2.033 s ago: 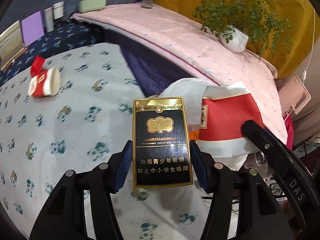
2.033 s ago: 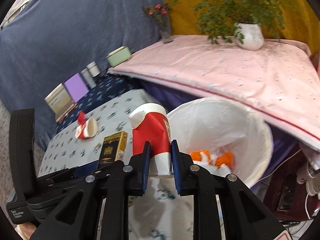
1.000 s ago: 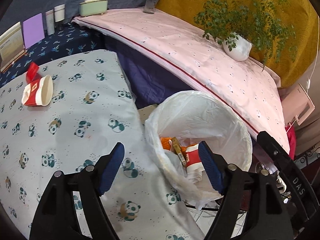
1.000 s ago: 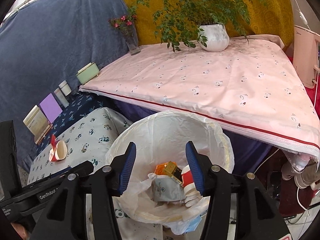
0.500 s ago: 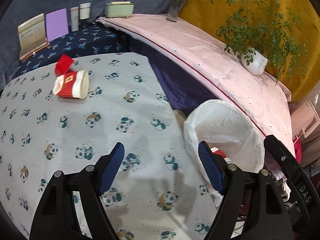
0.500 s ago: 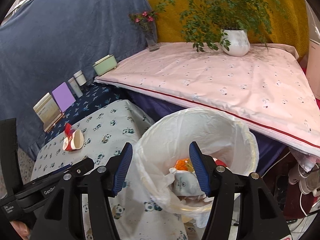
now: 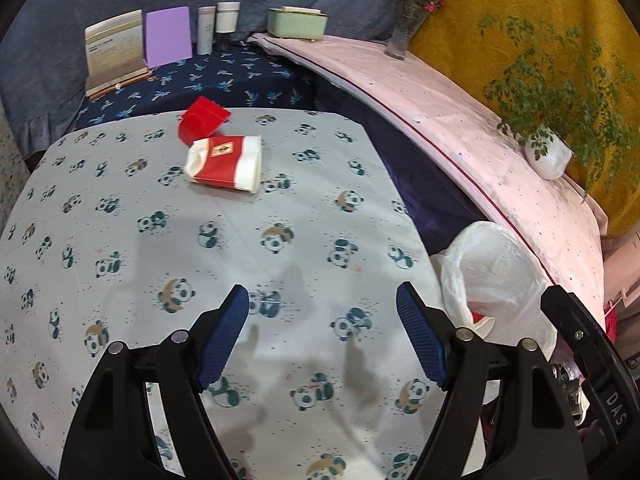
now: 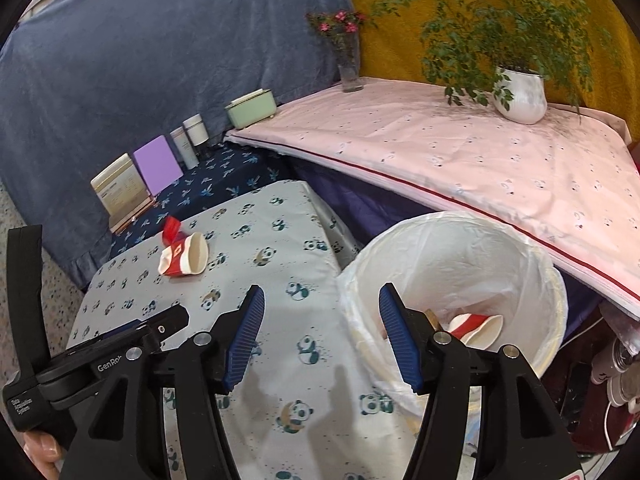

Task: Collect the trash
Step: 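Move both tools back over the remaining red-white paper cup and red lid, then grasp the red-white paper cup with the left tool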

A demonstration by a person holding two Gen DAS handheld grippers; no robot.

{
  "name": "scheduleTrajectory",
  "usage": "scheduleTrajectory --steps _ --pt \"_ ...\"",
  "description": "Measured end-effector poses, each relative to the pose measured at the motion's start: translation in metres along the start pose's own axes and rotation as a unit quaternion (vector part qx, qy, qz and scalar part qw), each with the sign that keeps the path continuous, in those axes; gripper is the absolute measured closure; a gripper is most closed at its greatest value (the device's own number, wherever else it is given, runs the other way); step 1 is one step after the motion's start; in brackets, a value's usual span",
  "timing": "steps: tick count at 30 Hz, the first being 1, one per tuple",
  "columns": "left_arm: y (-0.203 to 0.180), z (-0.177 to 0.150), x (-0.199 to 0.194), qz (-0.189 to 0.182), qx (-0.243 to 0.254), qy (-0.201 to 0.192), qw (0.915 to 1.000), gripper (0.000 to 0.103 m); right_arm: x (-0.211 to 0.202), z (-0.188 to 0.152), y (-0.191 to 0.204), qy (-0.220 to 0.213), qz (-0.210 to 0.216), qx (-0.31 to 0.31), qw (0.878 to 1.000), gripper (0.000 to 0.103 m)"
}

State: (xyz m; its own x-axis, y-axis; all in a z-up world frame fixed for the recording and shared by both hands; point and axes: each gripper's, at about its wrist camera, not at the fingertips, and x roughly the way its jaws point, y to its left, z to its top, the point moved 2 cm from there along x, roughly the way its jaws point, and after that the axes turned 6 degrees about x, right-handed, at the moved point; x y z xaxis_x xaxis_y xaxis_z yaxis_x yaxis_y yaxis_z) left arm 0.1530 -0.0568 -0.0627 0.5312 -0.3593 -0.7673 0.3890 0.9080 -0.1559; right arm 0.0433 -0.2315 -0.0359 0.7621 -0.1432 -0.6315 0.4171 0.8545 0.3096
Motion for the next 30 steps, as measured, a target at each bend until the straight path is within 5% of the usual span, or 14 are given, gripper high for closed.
scheduleTrajectory --steps 8,18,30 --pt "0.034 0.001 -0.002 0.021 -0.026 -0.004 0.9995 0.031 0.009 -0.005 0.031 0.008 0.013 -0.024 1.000 0.041" --pt "0.068 0.013 0.007 0.055 -0.045 -0.013 0.9974 0.016 0.037 -0.007 0.056 0.030 0.026 -0.036 0.999 0.041" --pt "0.086 0.052 0.070 0.085 -0.025 -0.005 0.9960 0.011 0.099 0.006 0.077 0.053 0.038 -0.044 0.997 0.041"
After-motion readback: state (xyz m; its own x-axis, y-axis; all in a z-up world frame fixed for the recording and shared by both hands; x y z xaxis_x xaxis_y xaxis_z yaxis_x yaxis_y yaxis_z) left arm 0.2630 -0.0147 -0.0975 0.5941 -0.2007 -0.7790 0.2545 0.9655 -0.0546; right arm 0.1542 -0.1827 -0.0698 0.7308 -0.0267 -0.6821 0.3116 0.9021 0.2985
